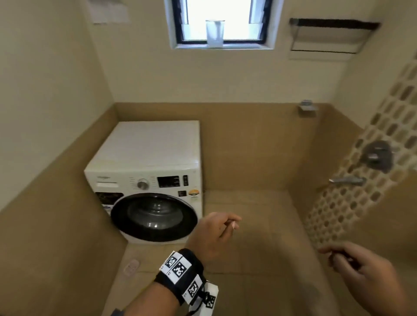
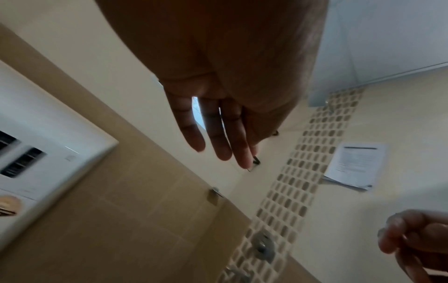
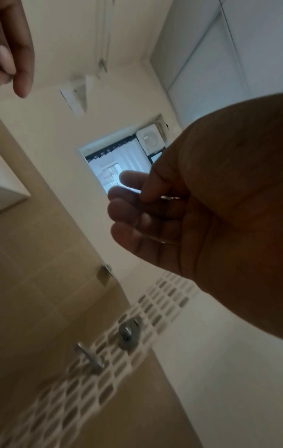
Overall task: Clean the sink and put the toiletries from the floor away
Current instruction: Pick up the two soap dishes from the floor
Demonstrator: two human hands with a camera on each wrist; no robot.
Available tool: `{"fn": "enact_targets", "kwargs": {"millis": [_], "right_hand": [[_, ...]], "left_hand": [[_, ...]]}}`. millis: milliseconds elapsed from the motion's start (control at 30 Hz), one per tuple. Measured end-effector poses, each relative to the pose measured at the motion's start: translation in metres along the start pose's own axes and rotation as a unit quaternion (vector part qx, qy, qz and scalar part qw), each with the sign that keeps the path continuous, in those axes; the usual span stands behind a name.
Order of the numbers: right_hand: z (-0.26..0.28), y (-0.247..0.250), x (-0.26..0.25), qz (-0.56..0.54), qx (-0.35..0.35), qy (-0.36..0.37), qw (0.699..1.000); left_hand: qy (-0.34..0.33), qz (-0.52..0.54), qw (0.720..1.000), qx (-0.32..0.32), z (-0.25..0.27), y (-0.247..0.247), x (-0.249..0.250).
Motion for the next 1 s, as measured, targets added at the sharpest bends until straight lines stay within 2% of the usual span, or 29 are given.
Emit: {"fn": "enact_targets", "kwargs": {"millis": [200,400,533,667,733,900,1000], "right_hand": [[-0.069,-0.110,-0.060,-0.028,-0.118,0.049,0.991],[-0.125,-0.210,-0.082,-0.044,-0.215,0.054,0.974],[-0.168,-0.289,-0.077,-0.059,-0.273,0.047,0.959],[-0.216,-0.402,-0.048,-0.055,-0.342,0.023,0.938],[-0.238,-0.466,-0.034,-0.032,-0.396,0.019,0.917],[-0.250,-0.606,-0.015,0.059,-0.556,0.022,0.829],[-0.242,-0.666,-0.017,0.110,-0.616,0.049,0.778]], "left_hand": [[0.138,0.024,0.985,0.101,0.027,0.102,-0.110],[0.277,0.018,0.945,0.172,0.069,0.148,-0.215],[0.369,-0.010,0.914,0.166,0.088,0.160,-0.274],[0.464,-0.015,0.875,0.138,0.090,0.160,-0.350],[0.503,-0.014,0.856,0.115,0.086,0.151,-0.390],[0.601,0.051,0.794,0.078,0.076,0.130,-0.466],[0.608,0.065,0.786,0.092,0.065,0.129,-0.500]]}}
Point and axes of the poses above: each hand's wrist, its own z-axis away from the middle knuckle, its own y-axis out of the back of the hand, x = y × z, the point moved 5 cm from there along -z, towards the middle knuckle, and after that the axes turned 7 degrees about y, right-handed, at the moved point
